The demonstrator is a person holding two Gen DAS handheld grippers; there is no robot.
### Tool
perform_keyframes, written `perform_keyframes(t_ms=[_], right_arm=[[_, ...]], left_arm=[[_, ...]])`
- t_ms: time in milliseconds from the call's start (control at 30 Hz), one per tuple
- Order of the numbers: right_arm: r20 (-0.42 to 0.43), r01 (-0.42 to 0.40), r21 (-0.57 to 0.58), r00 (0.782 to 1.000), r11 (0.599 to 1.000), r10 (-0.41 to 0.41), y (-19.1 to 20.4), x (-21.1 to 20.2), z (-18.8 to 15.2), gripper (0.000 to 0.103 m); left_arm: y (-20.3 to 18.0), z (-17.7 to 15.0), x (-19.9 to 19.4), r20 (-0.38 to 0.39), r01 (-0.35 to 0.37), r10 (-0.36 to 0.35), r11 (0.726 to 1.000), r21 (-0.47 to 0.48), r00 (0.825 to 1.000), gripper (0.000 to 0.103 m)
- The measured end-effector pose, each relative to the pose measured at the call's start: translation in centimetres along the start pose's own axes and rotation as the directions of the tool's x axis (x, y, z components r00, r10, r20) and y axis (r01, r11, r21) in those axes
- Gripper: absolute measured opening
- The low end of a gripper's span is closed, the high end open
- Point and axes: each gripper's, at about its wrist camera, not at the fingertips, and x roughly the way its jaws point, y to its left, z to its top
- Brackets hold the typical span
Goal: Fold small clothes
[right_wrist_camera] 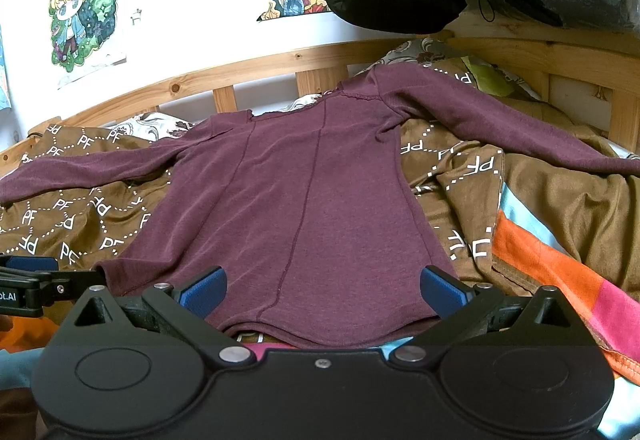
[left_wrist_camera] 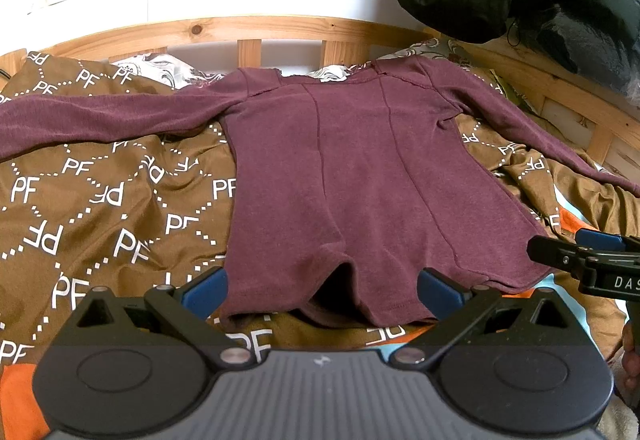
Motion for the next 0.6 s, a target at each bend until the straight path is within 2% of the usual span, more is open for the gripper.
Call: perform_keyframes(t_ms=[600], right_arm=[[-0.004, 0.002, 0.002, 1.0, 1.0, -0.002, 0.01, 0.1, -0.02, 0.103]], left_arm=[[0.14, -0.7, 0.32, -0.006, -0.003, 0.003, 1.0, -0.006, 1.0, 0.102]])
